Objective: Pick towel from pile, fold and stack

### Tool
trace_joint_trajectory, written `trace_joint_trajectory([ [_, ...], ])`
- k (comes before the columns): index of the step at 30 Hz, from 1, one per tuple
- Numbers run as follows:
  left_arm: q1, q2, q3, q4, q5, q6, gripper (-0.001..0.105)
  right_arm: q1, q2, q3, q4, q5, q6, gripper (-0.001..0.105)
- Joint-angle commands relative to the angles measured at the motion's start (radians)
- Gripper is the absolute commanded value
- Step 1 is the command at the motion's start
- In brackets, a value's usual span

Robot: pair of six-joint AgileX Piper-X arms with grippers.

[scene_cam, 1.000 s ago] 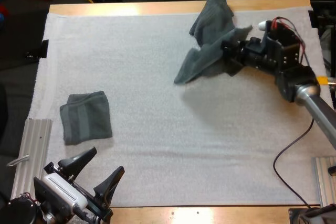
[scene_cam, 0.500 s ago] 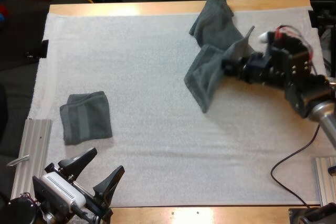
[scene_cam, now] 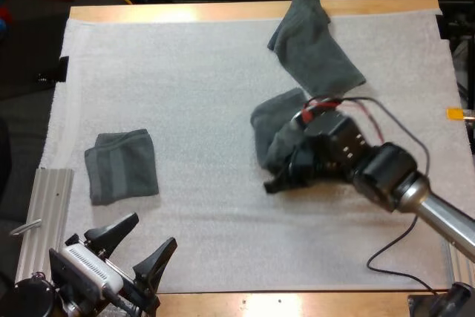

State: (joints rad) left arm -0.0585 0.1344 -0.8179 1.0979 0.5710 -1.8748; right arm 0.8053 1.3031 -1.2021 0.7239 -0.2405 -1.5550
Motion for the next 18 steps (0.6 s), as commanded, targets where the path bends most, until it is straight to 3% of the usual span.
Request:
trace_joint_trajectory([
  [1, 0.001, 0.002, -0.008, 0.004, 0.009, -0.008, 0.071, 0.027, -0.009, -0.005, 0.015, 0.005, -0.013, 0.001],
  [5, 0.001, 0.002, -0.008, 0.004, 0.017, -0.008, 0.071, 0.107, -0.009, -0.005, 0.013, 0.032, -0.013, 0.005],
  [8, 0.001, 0.002, -0.008, 0.004, 0.040, -0.008, 0.071, 0.156, -0.009, -0.005, 0.013, 0.078, -0.013, 0.022],
  [13, 0.001, 0.002, -0.008, 0.004, 0.054, -0.008, 0.071, 0.190, -0.009, -0.005, 0.013, 0.103, -0.013, 0.069],
  [15, 0.001, 0.002, -0.008, 0.004, 0.054, -0.008, 0.071, 0.197, -0.011, -0.005, 0.013, 0.101, -0.013, 0.079],
  [18, 0.001, 0.002, -0.008, 0.004, 0.054, -0.008, 0.071, 0.199, -0.023, -0.005, 0.015, 0.103, -0.013, 0.081],
])
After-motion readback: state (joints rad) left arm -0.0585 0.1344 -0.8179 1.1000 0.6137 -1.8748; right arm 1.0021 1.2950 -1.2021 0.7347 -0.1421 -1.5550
